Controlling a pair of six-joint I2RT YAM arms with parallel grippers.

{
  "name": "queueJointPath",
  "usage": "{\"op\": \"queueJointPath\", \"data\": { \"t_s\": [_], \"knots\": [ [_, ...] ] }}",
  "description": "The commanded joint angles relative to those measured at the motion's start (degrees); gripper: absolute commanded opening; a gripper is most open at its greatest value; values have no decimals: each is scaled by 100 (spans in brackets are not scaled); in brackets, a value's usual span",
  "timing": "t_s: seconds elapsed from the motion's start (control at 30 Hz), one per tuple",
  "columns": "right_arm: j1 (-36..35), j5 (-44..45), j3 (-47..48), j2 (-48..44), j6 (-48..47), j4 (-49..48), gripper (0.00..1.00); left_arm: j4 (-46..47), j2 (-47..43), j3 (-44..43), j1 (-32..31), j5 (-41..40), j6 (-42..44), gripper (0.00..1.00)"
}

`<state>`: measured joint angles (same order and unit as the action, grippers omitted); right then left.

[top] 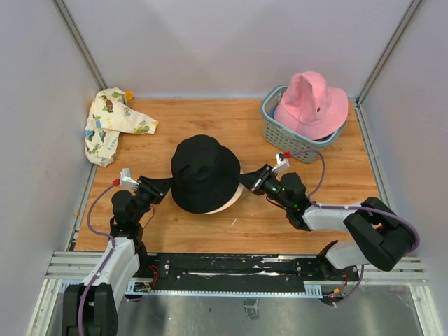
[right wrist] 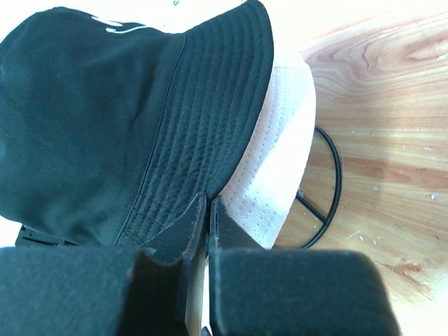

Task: Stack the hats
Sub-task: Stack the hat on the hat.

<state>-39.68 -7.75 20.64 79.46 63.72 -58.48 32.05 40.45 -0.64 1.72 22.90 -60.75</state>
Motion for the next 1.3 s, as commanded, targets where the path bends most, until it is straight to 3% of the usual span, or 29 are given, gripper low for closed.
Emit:
{"op": "queueJointPath", "data": {
  "t_s": [0.0,1.27],
  "knots": [
    [-147,123,-233,65,-173,-52,1,30,-172,524,-39,-38,9,32],
    [-154,105,-33,1523,-372,-706,1,-100,30,777,-224,-134,181,27]
  ]
}}
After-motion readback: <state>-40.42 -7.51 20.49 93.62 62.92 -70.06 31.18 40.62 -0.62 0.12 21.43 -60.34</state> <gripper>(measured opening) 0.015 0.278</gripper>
